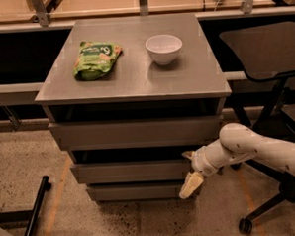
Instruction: Open middle drawer
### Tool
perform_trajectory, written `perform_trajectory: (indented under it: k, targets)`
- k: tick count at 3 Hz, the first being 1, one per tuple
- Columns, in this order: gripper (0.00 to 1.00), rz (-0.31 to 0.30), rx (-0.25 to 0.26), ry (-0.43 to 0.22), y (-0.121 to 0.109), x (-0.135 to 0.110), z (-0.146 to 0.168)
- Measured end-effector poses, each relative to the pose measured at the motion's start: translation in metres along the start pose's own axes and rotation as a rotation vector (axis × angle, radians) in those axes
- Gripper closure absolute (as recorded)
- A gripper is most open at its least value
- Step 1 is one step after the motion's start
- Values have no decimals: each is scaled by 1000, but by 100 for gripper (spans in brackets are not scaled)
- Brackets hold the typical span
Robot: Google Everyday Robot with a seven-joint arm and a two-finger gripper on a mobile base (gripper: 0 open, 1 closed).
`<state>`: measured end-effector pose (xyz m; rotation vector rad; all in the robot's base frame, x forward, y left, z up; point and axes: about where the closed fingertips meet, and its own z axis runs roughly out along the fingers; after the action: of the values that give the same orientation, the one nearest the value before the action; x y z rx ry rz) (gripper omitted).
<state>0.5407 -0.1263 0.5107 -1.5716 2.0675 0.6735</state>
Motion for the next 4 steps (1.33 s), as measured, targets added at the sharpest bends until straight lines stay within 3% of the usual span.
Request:
perform_trajectory:
  k: [2,4]
  targets:
    - [0,62,31,-39,-29,24,17]
    - [0,92,50,-93,-54,30,31]
